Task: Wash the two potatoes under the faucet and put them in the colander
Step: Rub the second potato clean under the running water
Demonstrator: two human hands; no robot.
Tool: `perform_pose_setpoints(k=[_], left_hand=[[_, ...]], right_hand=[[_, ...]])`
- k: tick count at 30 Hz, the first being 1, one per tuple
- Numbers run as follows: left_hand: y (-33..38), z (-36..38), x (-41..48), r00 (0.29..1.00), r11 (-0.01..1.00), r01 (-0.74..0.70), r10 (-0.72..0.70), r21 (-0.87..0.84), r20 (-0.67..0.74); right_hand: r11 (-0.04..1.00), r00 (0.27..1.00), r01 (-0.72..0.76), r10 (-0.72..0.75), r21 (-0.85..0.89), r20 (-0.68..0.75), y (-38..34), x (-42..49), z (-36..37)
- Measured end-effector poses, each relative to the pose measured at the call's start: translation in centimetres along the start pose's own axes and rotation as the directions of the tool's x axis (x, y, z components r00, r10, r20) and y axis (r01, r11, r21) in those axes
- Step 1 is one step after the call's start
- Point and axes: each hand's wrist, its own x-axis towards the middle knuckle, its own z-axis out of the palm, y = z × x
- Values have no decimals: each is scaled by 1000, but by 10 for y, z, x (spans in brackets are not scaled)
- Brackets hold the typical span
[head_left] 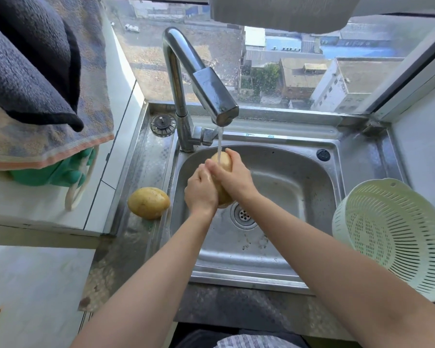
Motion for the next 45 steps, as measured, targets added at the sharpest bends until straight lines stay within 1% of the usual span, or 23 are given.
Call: perform_pose_setpoints(k=[2,3,5,7,8,11,12,13,14,16,18,20,21,24,27,29,31,33,35,37,40,43,45], left_hand=[[1,-1,-11,985,948,-173,172,268,30],[1,-1,-14,975,926,-220,218,306,41],[1,0,-13,985,972,-168,160,163,60],[6,3,-4,991,995,43,-30,-92,133],[9,2,1,969,961,193,-156,-199,191],[9,-6,5,802,731,586,-462,-350,378],[10,-8,3,743,667,658,-501,-350,443],[8,-8,3,718,645,681,-493,-347,492],[7,-6,2,731,666,661,-464,-347,501],[8,-2,1,814,744,551,-381,-377,437],[6,1,-2,909,831,398,-300,-388,289],[-2,3,1,981,944,186,-166,-272,96],[-4,2,2,993,971,121,-115,-205,39],[-6,0,5,996,990,83,-84,-117,-6],[-8,-5,10,990,971,135,-138,-198,-1],[-12,-9,11,989,958,137,-119,-253,87],[-11,-7,4,962,948,140,-62,-286,265],[-15,0,-2,931,963,113,-16,-245,364],[-18,4,-3,964,976,54,5,-212,267],[-18,5,0,992,979,11,14,-202,123],[-15,4,5,999,978,49,-49,-205,6],[-18,-2,2,990,995,-94,89,-43,-112],[-25,-4,-2,974,974,-226,226,22,-16]], right_hand=[[969,981,-192,189,158,32,-4,5,-4],[946,973,-231,229,226,35,-4,6,-4],[916,971,-217,237,338,-20,-4,5,-1],[873,974,-161,216,461,-69,-5,-4,0],[843,975,-135,206,521,-80,-4,-7,1],[756,985,-71,154,651,-72,-1,-15,4],[739,987,-56,142,672,-73,-1,-18,7],[719,986,-53,146,693,-77,1,-19,9],[703,983,-56,163,709,-85,2,-18,9],[711,974,-74,201,699,-102,2,-15,7],[766,975,-98,203,635,-94,1,-9,5],[798,971,-131,223,588,-87,0,-9,5],[791,967,-151,241,593,-76,2,-10,7],[742,963,-155,261,652,-69,12,-16,12],[701,951,-167,299,693,-73,17,-13,10],[670,938,-210,344,712,-47,15,-8,4],[644,920,-235,389,728,-47,14,-3,0],[674,905,-247,416,696,-82,11,1,-2],[735,920,-231,378,637,-103,9,0,-1],[788,962,-159,259,595,-86,8,-8,2],[821,989,-126,150,557,2,10,-14,4],[729,961,-243,271,640,56,8,-1,-1],[622,917,-339,386,706,100,7,10,-5]])
